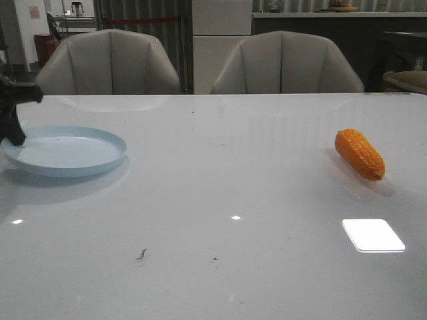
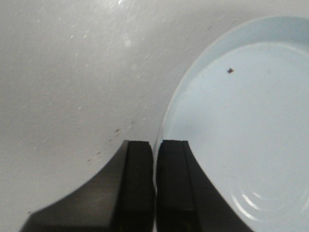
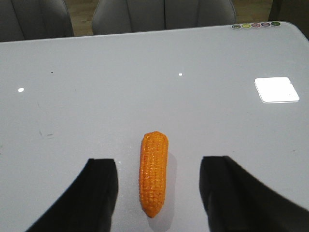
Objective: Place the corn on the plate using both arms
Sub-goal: 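Push the pale blue plate with the left gripper toward the table center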
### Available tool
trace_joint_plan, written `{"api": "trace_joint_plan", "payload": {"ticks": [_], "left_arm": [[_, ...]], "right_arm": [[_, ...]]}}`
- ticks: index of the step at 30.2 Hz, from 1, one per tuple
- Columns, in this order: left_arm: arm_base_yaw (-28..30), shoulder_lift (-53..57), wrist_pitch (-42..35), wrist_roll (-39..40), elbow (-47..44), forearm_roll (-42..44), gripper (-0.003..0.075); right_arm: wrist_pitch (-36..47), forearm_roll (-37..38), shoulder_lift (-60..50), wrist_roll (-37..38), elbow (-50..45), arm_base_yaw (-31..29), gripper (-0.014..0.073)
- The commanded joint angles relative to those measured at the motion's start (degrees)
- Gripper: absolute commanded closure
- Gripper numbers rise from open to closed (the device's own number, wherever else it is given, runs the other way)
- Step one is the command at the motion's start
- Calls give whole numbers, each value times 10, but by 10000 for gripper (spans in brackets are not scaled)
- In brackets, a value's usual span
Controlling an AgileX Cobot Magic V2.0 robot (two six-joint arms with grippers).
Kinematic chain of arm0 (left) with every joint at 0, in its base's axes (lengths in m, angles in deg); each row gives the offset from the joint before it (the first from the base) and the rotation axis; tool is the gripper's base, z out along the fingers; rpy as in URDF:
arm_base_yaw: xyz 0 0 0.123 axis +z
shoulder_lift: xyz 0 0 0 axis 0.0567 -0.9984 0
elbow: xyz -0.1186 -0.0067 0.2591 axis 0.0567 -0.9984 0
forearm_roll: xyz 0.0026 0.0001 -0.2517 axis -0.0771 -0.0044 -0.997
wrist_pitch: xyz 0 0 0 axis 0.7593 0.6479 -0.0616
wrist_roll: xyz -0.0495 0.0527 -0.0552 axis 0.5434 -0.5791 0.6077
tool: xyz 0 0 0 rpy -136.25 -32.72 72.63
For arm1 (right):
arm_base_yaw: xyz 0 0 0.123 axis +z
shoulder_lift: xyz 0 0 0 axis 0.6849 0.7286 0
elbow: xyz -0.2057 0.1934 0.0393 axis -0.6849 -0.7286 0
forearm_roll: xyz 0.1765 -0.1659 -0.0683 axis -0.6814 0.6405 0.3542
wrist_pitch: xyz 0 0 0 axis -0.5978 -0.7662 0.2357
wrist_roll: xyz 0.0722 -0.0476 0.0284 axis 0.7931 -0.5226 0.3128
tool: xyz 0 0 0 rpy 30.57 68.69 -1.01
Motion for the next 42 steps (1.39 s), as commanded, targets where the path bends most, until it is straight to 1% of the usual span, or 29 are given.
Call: {"api": "trace_joint_plan", "payload": {"ticks": [1,6,8,10,14,17,23,26,32,33,39,41,42], "left_arm": [[-1,33,7,2,58,-107,627],[-7,33,9,2,93,-287,627],[-17,33,5,2,95,-332,627],[-31,33,3,2,95,-346,627],[-74,32,3,2,95,-334,627],[-110,28,3,2,95,-307,627],[-176,3,5,2,95,-215,627],[-195,-16,20,2,95,-210,627],[-201,-39,21,2,95,-204,618],[-201,-40,21,2,95,-198,605],[-201,-51,20,2,95,-180,469],[-201,-51,20,2,95,-180,447],[-200,-51,20,2,96,-178,448]], "right_arm": [[45,0,-8,-1,20,0,106],[45,0,-8,-1,20,0,106],[45,0,-8,-1,20,0,106],[45,0,-8,-1,20,0,106],[45,0,-8,-1,20,0,106],[45,0,-8,-1,20,0,106],[45,0,-8,-1,20,0,106],[45,0,-8,-1,20,0,106],[45,0,-8,-1,20,0,106],[45,0,-8,-1,20,0,106],[45,0,-8,-1,20,0,106],[45,0,-8,-1,20,0,106],[45,0,-8,-1,20,0,106]]}}
